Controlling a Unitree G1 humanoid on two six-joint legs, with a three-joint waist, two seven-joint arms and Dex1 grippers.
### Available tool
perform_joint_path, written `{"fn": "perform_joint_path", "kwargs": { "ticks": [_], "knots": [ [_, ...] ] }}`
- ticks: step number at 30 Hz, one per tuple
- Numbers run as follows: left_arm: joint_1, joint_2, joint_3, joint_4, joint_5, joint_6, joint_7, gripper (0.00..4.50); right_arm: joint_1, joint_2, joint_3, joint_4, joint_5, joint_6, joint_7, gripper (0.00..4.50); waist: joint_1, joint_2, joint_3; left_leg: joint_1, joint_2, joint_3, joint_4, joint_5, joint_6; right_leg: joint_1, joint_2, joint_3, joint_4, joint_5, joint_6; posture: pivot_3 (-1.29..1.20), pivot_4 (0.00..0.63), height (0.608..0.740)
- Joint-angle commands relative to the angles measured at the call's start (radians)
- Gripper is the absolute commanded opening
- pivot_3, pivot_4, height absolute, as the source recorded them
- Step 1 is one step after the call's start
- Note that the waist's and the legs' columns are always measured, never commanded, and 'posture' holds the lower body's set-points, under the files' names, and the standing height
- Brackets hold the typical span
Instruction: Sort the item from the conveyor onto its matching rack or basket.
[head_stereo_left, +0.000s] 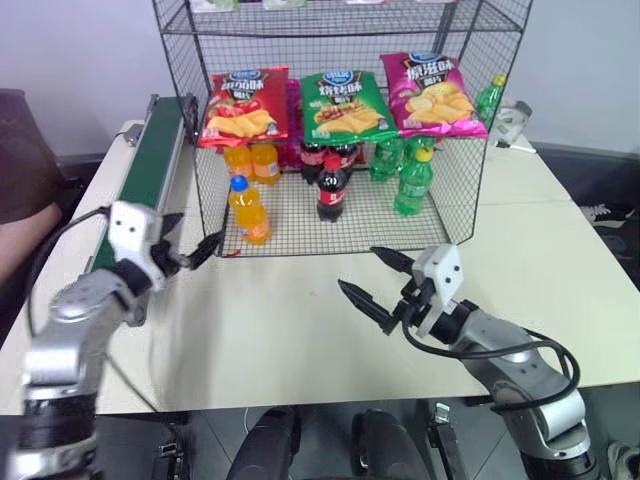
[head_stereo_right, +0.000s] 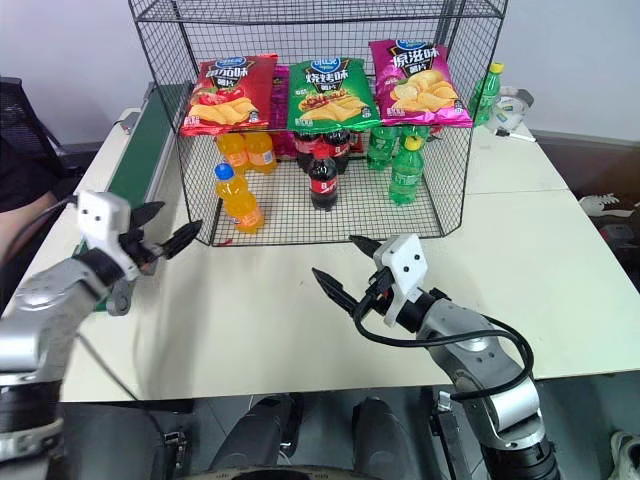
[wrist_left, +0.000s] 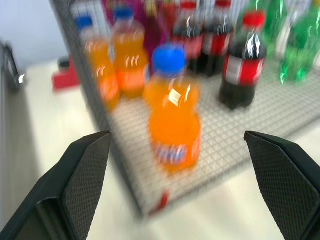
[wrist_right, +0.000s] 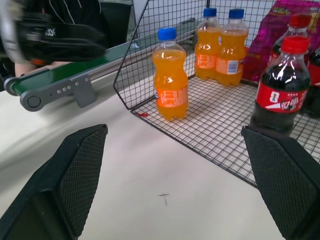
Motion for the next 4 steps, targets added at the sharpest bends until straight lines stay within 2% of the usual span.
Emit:
{"fn": "perform_joint_path", "kwargs": {
  "ticks": [1,4],
  "knots": [
    [0.023,0.038,0.048,-0.067,-0.048,0.044,-0.033,4.44,-0.003,-0.004,-0.010,-0.025,0.015,-0.025,0.016,4.50,0.007,0.000,0.000,0.000,0.000,0.000,0.000,0.000,0.000,0.000,0.000,0.000,0.000,-0.001,-0.002,0.00,0.150,0.740],
    [0.038,0.042,0.053,-0.072,-0.043,0.046,-0.032,4.44,-0.001,-0.003,-0.009,-0.021,0.013,-0.030,0.022,4.50,0.012,0.000,0.000,0.000,0.000,0.000,0.000,0.000,0.000,0.000,0.000,0.000,-0.001,-0.001,-0.003,0.00,0.150,0.740]
  ]
}}
